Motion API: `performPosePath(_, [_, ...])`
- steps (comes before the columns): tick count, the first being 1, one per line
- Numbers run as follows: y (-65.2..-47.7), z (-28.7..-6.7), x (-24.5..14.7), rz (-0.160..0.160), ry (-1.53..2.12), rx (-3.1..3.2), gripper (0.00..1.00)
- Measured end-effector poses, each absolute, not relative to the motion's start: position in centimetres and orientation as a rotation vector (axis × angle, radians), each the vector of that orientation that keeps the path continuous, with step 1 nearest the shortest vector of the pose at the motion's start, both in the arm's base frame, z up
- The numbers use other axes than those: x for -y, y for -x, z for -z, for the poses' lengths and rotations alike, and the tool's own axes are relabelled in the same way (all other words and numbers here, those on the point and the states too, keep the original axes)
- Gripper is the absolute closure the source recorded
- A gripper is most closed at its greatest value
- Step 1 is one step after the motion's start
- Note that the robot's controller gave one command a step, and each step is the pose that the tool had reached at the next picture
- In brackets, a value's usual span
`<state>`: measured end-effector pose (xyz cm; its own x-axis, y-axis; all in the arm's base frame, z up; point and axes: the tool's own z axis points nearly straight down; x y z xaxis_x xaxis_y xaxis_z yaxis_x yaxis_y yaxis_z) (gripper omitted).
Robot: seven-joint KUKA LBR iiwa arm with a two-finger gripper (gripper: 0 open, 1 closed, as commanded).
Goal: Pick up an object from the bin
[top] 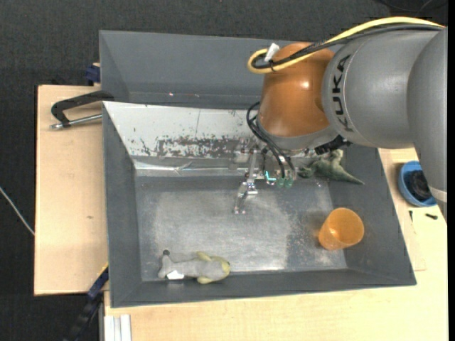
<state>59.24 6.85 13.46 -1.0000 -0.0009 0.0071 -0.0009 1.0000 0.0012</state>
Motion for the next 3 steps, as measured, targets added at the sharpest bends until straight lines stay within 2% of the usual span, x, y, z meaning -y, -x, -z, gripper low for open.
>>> performPosePath(1, [-56.0, -9.5, 6.4, -0.004, -0.029, 3.138, 0.0])
performPosePath(2, [-54.6, -16.9, 12.8, -0.005, 0.23, 3.144, 0.0])
performPosePath(3, [-51.7, -7.6, 12.6, 0.003, -0.448, 3.108, 0.0])
